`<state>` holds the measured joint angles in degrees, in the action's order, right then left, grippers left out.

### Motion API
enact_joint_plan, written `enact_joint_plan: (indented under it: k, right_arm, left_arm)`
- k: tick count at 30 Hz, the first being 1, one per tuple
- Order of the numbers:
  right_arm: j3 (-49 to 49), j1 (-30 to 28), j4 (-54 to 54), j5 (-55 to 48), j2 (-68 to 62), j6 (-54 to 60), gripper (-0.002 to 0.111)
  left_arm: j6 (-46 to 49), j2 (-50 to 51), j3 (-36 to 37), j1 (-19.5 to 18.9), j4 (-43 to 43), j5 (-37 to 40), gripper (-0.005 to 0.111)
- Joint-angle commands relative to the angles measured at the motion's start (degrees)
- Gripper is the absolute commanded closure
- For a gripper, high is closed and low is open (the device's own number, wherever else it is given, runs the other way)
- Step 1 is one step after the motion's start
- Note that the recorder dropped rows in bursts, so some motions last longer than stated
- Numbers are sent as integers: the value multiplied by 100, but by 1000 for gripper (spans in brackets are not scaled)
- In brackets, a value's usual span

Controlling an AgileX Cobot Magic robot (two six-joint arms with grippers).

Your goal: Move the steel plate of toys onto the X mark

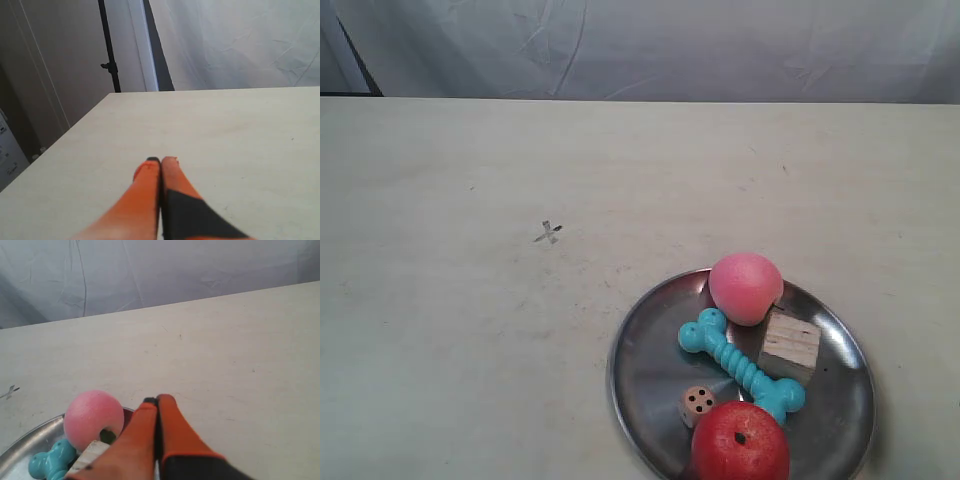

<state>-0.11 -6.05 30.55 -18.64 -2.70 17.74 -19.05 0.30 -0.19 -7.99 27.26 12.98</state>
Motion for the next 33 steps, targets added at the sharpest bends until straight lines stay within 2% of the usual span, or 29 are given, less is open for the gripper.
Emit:
enact_joint_plan:
  k: [1, 17, 18, 20, 21, 23, 24, 28, 29, 33]
  right_arm:
    - [11, -19, -1, 78, 15, 25, 108]
    - [11, -19, 108, 92, 15, 25, 108]
    - [11, -19, 553, 59, 15, 0, 108]
    - [11, -19, 2509, -5, 15, -81, 108]
    - [11, -19, 3139, 23, 15, -81, 108]
    - [11, -19, 4214, 32, 15, -81, 108]
    - [11, -19, 4314, 21, 15, -81, 108]
    - [11, -19, 4529, 444, 15, -81, 108]
    - [11, -19, 4556, 635, 15, -81, 108]
    - [11, -19, 4757, 954, 15, -107, 108]
  left_arm:
    - [-7, -30, 19, 28, -32, -62, 107]
    - [-7, -30, 19, 17, -32, -62, 107]
    - [-7, -30, 19, 17, -32, -62, 107]
    - [-7, -30, 19, 18, 50, -62, 107]
    - [-7, -30, 19, 18, 65, -62, 107]
    - [-7, -30, 19, 18, 78, -119, 107]
    - [-7, -30, 19, 18, 78, -169, 107]
    - [-7, -30, 19, 18, 327, -945, 107]
    - [-7, -30, 19, 18, 327, -1555, 107]
    - [-47, -30, 19, 18, 285, -3087, 107]
